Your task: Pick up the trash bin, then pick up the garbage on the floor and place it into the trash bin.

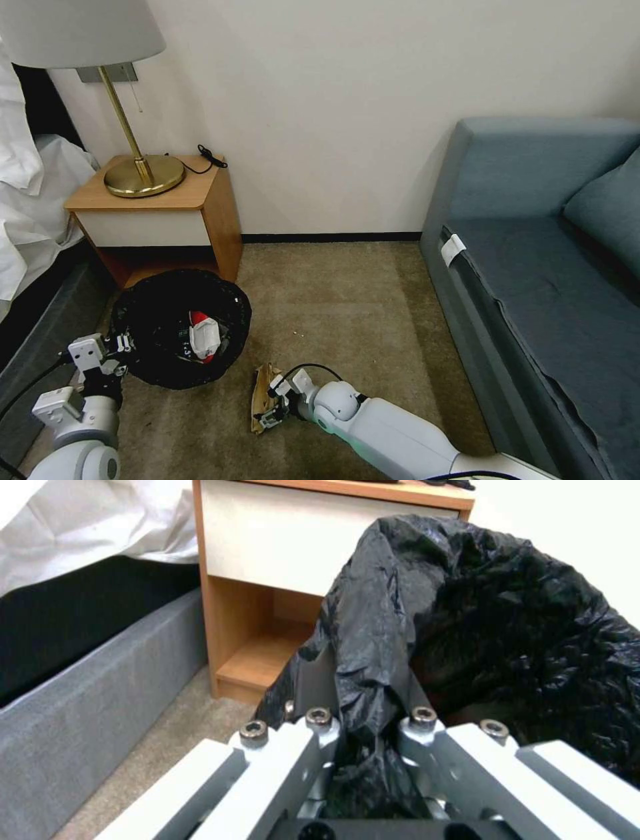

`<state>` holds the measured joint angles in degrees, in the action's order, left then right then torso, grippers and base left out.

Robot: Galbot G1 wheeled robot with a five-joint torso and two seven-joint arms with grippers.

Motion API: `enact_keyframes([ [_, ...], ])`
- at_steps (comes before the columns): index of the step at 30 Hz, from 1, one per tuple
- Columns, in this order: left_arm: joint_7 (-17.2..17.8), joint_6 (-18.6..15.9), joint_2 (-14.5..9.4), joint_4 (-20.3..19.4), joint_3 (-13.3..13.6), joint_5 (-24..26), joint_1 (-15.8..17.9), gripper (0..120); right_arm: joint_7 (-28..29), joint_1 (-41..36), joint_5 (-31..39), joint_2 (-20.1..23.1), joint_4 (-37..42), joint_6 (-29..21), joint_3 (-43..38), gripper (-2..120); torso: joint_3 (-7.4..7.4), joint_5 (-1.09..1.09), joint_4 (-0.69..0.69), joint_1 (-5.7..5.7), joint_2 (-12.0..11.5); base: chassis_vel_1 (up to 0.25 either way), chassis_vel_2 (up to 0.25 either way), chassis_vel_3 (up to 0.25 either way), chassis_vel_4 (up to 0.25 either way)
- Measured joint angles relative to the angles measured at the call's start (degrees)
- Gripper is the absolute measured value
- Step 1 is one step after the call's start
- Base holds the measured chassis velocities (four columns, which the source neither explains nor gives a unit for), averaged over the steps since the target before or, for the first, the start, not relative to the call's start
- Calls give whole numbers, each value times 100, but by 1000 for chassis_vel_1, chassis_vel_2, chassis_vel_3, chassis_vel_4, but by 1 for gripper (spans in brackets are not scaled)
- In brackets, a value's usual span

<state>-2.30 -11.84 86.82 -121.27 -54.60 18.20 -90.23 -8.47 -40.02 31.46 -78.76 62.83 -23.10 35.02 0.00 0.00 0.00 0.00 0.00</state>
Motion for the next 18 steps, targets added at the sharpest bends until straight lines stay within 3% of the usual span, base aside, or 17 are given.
enact_keyframes([
  [6,-1,5,-2,2,0,9,1,4,-31,-18,-24,5,-8,64,-65,56,0,0,0,0,0,0,0,0,0],
  [8,-1,5,-2,2,0,9,1,4,-32,-19,-24,4,-8,65,-67,56,0,0,0,0,0,0,0,0,0],
  [11,-1,5,-8,15,2,16,16,4,-41,-31,-60,-6,-35,124,-137,34,0,0,0,0,0,0,0,0,0],
  [18,-1,9,-11,53,22,17,19,4,-66,-71,-153,-10,-42,194,-263,17,0,0,0,0,0,0,0,0,0],
])
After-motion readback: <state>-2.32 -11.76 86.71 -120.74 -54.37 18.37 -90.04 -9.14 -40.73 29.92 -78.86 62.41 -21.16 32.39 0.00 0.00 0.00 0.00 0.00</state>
